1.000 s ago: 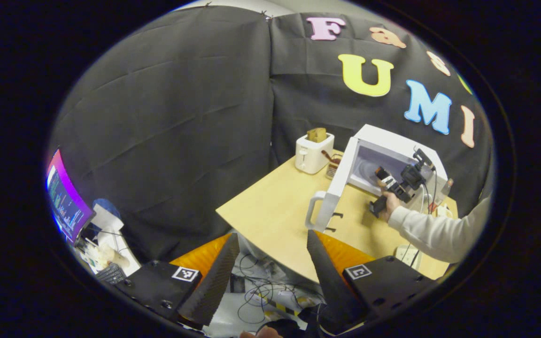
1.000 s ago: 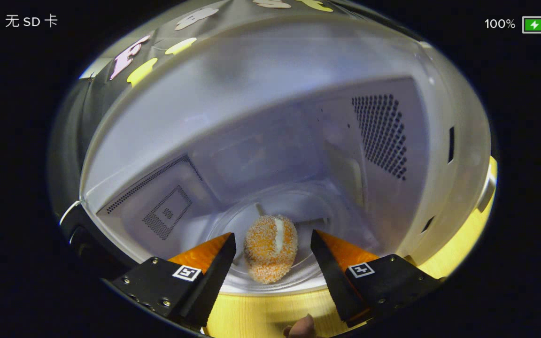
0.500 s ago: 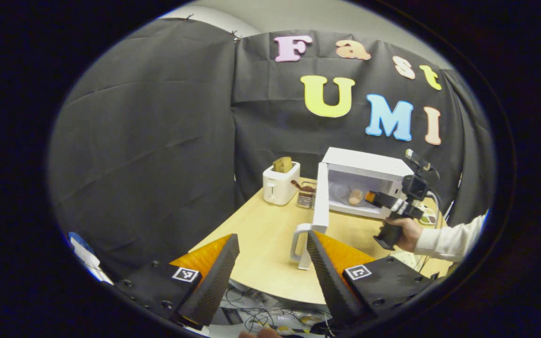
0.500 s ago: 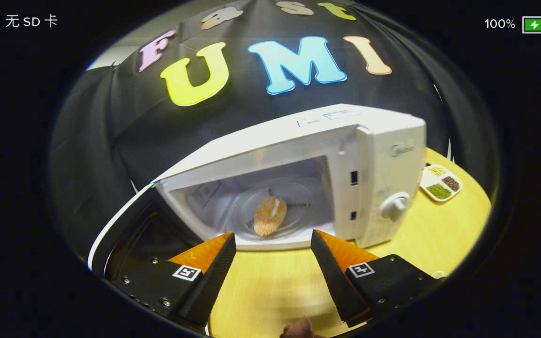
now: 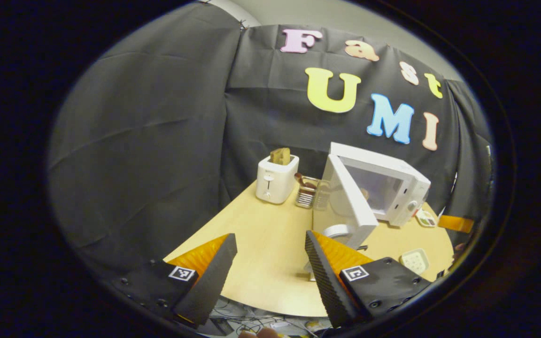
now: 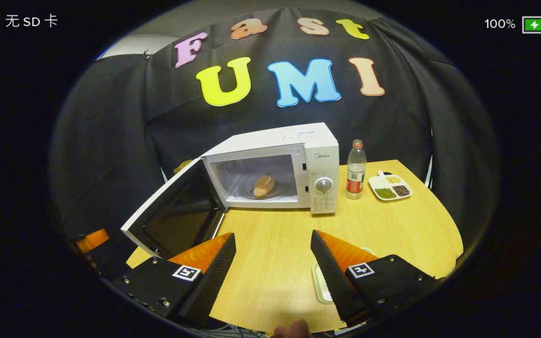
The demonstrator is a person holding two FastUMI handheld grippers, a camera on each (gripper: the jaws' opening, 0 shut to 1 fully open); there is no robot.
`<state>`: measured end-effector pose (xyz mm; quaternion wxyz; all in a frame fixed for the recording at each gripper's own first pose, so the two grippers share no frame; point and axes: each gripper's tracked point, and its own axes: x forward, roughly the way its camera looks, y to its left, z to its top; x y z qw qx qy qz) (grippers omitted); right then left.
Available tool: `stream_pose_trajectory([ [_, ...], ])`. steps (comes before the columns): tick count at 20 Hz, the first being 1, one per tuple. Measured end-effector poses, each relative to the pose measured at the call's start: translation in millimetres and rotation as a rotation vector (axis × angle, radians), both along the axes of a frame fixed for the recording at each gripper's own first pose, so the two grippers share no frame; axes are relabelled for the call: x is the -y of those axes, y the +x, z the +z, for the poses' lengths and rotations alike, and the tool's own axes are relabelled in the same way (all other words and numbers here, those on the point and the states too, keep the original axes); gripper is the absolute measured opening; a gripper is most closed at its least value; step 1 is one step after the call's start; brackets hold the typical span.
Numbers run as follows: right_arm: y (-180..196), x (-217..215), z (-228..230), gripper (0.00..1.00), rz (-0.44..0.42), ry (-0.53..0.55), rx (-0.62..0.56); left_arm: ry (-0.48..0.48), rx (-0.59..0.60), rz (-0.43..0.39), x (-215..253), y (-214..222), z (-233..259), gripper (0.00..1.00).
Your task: Open the microwave oven with the left hand, put the food in, and close the microwave oven.
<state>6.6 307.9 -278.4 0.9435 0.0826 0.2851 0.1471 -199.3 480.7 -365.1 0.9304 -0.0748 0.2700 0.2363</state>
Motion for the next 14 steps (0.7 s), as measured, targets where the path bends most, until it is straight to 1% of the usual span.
stream_pose_trajectory([
  [1,-10,9,4,0.98,-0.002,-0.002,-0.002,0.019,-0.022,-0.021,-4,6,-8,0.98],
  [2,-16,18,9,0.98,-0.004,-0.002,0.003,0.045,-0.041,-0.036,-7,13,-14,0.94],
  [3,-23,25,10,0.98,0.001,-0.004,0.0,0.061,-0.051,-0.049,-9,23,-19,0.94],
  [4,-29,32,11,0.98,0.008,-0.009,0.0,0.055,-0.07,-0.062,-7,30,-28,0.94],
  [5,-34,42,13,0.98,0.012,-0.017,0.005,0.045,-0.085,-0.072,-3,36,-36,0.97],
  [6,-37,52,16,0.98,0.015,-0.025,0.015,0.046,-0.097,-0.074,0,42,-41,1.0],
  [7,-42,64,18,0.98,0.021,-0.035,0.021,0.047,-0.114,-0.074,3,47,-47,0.94],
  [10,-52,101,36,0.98,0.051,-0.073,0.08,0.079,-0.177,-0.061,10,51,-58,0.95],
  [12,-63,126,43,0.98,0.066,-0.076,0.102,0.071,-0.207,-0.06,26,55,-62,0.94],
  [14,-64,148,47,0.98,0.074,-0.062,0.113,0.081,-0.223,-0.058,48,60,-61,0.94],
])
